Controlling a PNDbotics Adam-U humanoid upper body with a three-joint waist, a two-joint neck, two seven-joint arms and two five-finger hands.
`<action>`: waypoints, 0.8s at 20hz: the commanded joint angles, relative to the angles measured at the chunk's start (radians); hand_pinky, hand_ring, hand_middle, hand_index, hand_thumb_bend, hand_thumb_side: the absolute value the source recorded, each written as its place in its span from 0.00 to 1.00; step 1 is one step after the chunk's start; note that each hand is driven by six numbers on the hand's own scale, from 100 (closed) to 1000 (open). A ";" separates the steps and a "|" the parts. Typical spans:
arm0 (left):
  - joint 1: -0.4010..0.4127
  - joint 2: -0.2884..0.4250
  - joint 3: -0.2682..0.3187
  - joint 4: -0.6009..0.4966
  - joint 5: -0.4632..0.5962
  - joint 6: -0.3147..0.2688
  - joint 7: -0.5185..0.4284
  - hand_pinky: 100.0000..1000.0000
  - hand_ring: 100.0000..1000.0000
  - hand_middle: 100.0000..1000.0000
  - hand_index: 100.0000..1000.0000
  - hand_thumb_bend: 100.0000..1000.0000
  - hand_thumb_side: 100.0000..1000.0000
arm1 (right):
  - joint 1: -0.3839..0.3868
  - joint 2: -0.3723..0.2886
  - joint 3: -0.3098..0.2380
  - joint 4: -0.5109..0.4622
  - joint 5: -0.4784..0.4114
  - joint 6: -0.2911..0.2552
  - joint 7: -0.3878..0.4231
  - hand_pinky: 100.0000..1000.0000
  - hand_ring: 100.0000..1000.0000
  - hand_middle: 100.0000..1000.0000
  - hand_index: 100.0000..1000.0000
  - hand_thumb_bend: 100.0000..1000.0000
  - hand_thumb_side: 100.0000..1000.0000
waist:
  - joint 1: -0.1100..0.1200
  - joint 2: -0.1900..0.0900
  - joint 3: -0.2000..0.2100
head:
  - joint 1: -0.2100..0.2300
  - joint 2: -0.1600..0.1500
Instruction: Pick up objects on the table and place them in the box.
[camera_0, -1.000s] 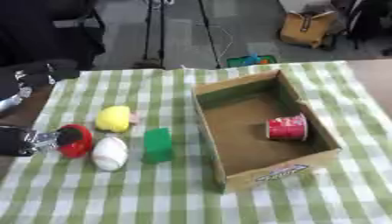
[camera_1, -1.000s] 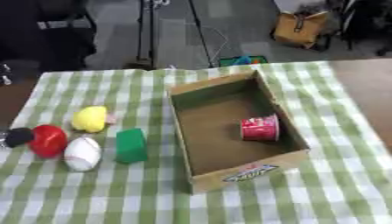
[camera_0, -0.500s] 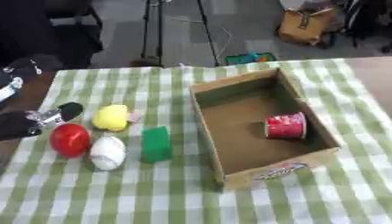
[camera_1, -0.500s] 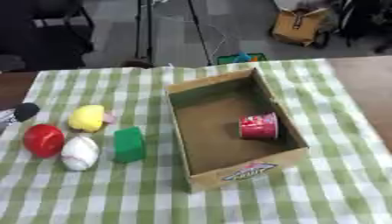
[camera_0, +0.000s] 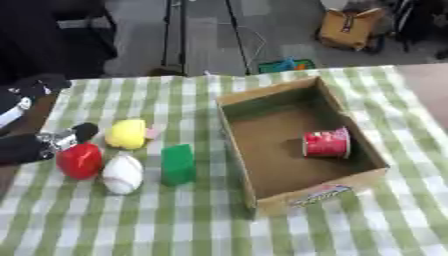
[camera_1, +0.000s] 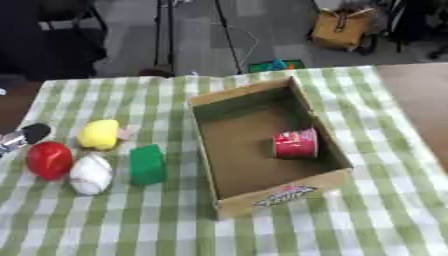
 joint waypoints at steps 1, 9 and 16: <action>-0.016 0.026 0.003 0.025 -0.023 -0.007 -0.032 1.00 1.00 1.00 1.00 0.71 0.93 | -0.011 -0.022 0.000 -0.023 -0.011 -0.003 0.002 0.43 0.52 0.49 0.65 0.00 0.73 | -0.002 -0.014 0.000 | 0.004 -0.005; -0.032 0.006 0.017 0.164 -0.065 -0.017 -0.024 1.00 1.00 1.00 1.00 0.65 0.95 | -0.012 -0.022 0.000 -0.023 -0.014 -0.003 0.003 0.44 0.52 0.49 0.65 0.00 0.73 | -0.006 -0.010 -0.003 | 0.006 -0.009; -0.038 -0.001 0.022 0.251 -0.072 -0.084 0.012 1.00 1.00 1.00 1.00 0.69 0.96 | -0.015 -0.021 0.001 -0.023 -0.015 -0.004 0.005 0.44 0.52 0.49 0.65 0.00 0.74 | -0.009 -0.008 -0.006 | 0.006 -0.012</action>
